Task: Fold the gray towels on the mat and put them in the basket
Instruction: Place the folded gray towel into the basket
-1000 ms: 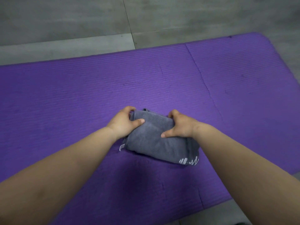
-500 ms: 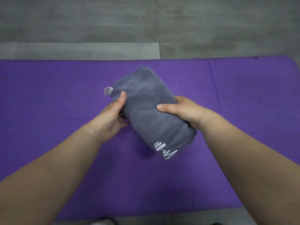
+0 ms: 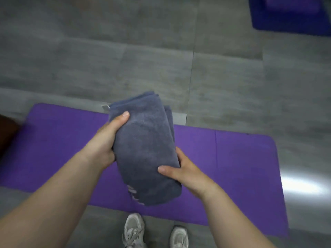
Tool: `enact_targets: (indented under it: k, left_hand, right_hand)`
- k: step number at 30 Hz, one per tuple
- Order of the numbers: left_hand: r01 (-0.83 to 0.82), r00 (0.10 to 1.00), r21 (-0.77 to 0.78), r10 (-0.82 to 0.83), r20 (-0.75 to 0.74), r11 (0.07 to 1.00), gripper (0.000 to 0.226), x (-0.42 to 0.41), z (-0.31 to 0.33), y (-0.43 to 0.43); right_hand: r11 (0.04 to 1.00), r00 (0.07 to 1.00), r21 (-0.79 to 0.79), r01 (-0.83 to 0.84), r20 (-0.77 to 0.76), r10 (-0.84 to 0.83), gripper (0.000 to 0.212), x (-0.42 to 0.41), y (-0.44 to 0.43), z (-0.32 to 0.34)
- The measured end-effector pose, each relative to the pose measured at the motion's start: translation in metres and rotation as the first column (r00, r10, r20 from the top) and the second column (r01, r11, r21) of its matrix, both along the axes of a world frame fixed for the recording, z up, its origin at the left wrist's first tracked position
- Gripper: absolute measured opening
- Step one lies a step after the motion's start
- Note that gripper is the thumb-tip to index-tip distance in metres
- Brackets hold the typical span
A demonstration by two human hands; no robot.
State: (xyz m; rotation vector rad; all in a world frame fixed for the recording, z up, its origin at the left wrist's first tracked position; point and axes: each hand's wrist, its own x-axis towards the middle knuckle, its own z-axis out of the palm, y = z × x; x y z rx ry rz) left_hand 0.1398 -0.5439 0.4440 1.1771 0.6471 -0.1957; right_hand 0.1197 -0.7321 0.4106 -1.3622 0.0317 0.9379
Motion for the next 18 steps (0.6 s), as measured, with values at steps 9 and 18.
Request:
enact_targets:
  k: [9,18]
  left_hand:
    - [-0.251,0.966,0.050,0.247,0.079,0.967,0.030,-0.084,0.150,0.040]
    - [-0.635,0.754,0.033,0.611,0.240,0.771,0.035,-0.161,0.218,0.122]
  right_hand:
    - [0.968,0.968,0.087,-0.234,0.109,0.224,0.039,0.005,0.061,0.159]
    - [0.833,0.827,0.078,-0.548,0.202,0.525,0.052,-0.035,0.152,0.217]
